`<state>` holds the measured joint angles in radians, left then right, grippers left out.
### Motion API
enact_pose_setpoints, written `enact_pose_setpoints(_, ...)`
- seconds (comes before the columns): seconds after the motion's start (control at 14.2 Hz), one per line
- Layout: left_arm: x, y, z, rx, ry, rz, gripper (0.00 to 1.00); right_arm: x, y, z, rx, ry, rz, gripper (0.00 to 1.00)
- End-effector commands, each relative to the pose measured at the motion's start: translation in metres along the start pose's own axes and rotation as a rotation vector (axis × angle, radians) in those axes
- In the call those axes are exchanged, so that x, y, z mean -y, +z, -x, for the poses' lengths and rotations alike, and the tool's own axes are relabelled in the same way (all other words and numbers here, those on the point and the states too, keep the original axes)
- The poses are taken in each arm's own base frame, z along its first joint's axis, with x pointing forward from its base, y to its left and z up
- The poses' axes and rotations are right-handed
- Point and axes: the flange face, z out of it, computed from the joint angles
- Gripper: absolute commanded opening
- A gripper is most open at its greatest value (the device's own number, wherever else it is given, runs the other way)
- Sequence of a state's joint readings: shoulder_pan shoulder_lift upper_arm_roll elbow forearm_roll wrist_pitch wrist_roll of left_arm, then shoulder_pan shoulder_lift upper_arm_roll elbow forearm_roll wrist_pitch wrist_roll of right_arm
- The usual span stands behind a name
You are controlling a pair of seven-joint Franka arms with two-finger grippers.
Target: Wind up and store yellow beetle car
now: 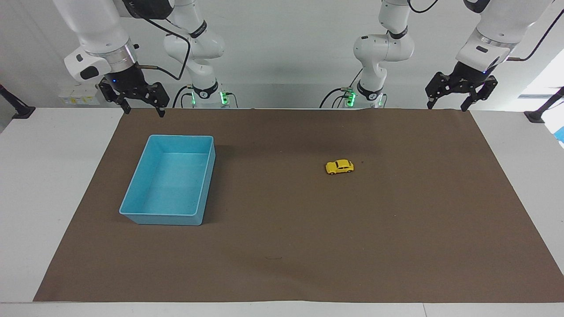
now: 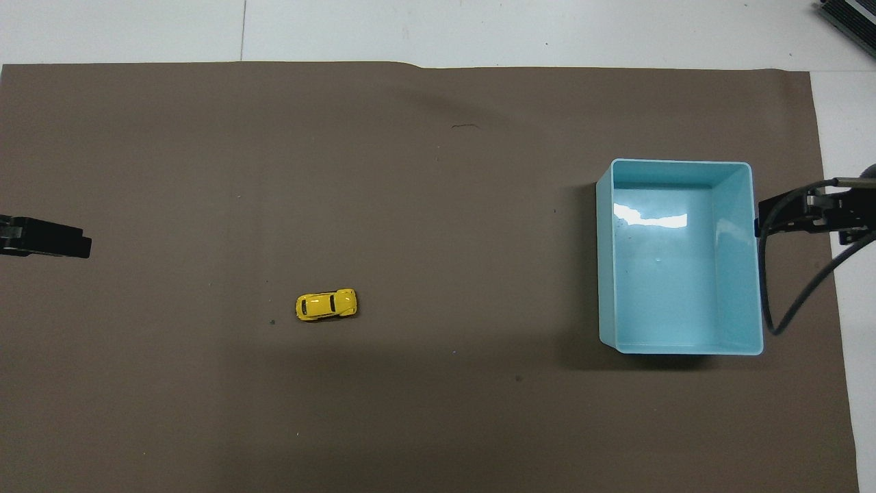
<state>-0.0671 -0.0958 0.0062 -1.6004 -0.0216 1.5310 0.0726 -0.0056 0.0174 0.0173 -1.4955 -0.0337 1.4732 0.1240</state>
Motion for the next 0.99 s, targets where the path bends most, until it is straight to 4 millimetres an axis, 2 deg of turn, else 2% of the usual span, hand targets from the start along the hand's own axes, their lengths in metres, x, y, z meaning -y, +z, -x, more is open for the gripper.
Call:
enact_pose_setpoints(0.0,0.002,0.004,0.012,0.013,0.002,0.013,1.0,-0.003,0.0,0.0,0.005,-0.022,0.002,1.0)
enact_pose_setpoints(0.42,0.001,0.01,0.01,0.019,-0.002,0.013,1.0,-0.003,0.0,0.0,0.005,-0.022,0.002,1.0)
enact_pose_setpoints(0.63,0.0,0.02,0.009,0.036,-0.015,0.014,1.0,-0.003,0.0,0.0,0.005,-0.022,0.002,1.0)
enact_pose_setpoints(0.91,-0.002,0.036,0.006,0.047,-0.244,0.01,1.0,-0.003,0.0,0.0,0.005,-0.022,0.002,1.0)
